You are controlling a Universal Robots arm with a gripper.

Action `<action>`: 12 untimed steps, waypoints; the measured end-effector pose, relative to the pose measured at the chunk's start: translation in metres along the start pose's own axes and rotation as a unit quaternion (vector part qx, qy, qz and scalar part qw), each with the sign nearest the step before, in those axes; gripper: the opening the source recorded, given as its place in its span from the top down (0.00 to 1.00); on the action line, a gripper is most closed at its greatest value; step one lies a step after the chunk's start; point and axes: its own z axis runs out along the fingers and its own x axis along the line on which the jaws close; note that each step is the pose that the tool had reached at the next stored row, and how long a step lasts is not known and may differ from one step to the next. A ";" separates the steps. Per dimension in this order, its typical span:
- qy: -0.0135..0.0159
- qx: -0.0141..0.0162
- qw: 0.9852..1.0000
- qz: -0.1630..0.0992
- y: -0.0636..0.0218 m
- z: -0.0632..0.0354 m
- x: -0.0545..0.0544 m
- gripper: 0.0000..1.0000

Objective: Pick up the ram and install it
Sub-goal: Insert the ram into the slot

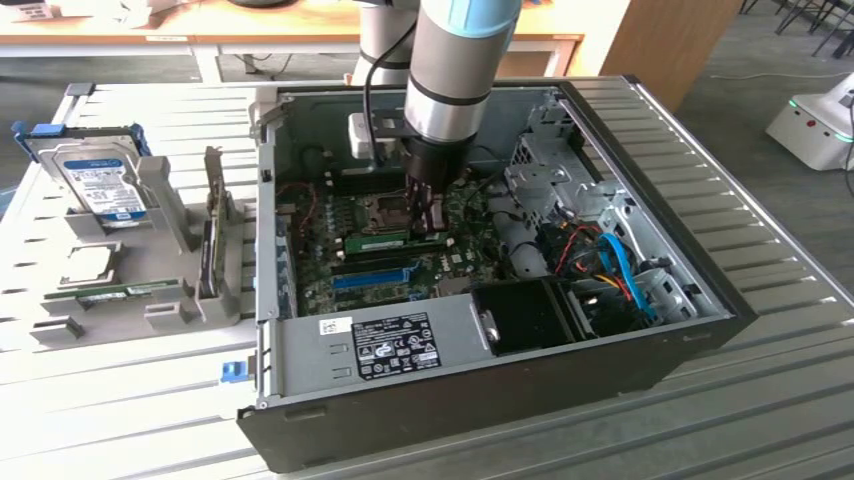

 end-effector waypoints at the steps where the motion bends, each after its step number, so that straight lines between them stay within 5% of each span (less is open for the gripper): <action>1: 0.000 0.000 1.000 0.000 0.0000 0.0002 0.000 0.88; 12: 0.000 0.000 1.000 0.002 0.0001 0.0004 -0.001 0.88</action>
